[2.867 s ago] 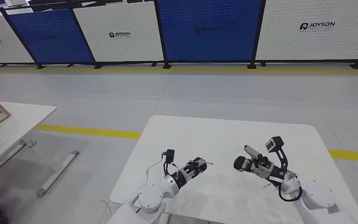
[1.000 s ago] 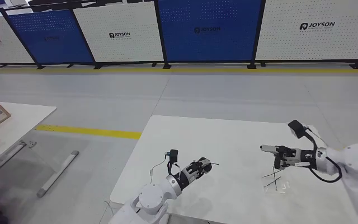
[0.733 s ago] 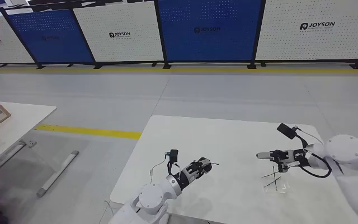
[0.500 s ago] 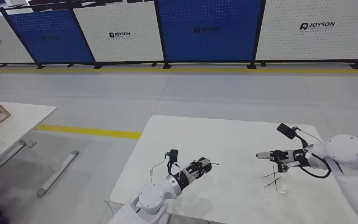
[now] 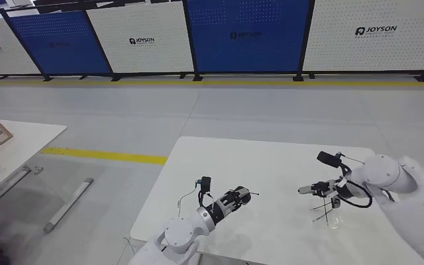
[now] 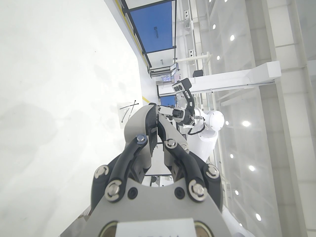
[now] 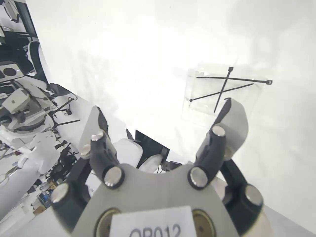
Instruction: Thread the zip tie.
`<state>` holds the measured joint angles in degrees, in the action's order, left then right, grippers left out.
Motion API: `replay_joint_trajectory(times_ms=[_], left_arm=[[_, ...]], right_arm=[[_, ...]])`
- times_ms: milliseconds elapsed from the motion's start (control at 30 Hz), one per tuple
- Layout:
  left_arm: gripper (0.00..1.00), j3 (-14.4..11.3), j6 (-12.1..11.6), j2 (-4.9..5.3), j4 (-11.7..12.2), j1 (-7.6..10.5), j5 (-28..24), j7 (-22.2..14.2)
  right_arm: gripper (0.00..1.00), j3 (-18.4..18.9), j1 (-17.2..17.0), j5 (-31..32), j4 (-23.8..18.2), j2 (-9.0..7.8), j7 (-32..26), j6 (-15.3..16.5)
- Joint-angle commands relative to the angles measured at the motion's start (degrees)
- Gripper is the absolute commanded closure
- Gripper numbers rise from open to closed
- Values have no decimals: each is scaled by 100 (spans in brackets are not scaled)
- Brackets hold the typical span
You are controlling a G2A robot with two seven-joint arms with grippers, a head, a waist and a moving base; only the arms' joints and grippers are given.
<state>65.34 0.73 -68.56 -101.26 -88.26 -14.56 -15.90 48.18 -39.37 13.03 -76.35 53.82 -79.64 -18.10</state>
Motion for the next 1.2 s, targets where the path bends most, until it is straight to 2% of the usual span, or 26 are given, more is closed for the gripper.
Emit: replay_joint_trajectory(times_ms=[0,200,367,467,700,800,967,1000,1033,1067,1167], left_arm=[[100,0,0,0,0,0,0,0],[100,0,0,0,0,0,0,0],[100,0,0,0,0,0,0,0],[100,0,0,0,0,0,0,0],[100,0,0,0,0,0,0,0],[100,0,0,0,0,0,0,0],[100,0,0,0,0,0,0,0],[100,0,0,0,0,0,0,0],[100,0,0,0,0,0,0,0],[100,0,0,0,0,0,0,0],[100,0,0,0,0,0,0,0]], right_arm=[[0,10,-7,3,-5,0,0,2],[0,3,-90,-9,-10,1,116,87],[0,82,-128,102,-49,-36,70,-138],[0,212,-225,112,-158,-108,0,-128],[0,212,-225,112,-158,-108,0,-128],[0,186,-305,293,-198,-117,182,-72],[0,314,-336,488,-345,-210,0,161],[9,311,-345,486,-342,-241,0,235],[36,273,-337,525,-336,-266,0,272],[49,212,-316,546,-322,-289,0,290],[53,-158,-149,572,-195,-340,0,276]])
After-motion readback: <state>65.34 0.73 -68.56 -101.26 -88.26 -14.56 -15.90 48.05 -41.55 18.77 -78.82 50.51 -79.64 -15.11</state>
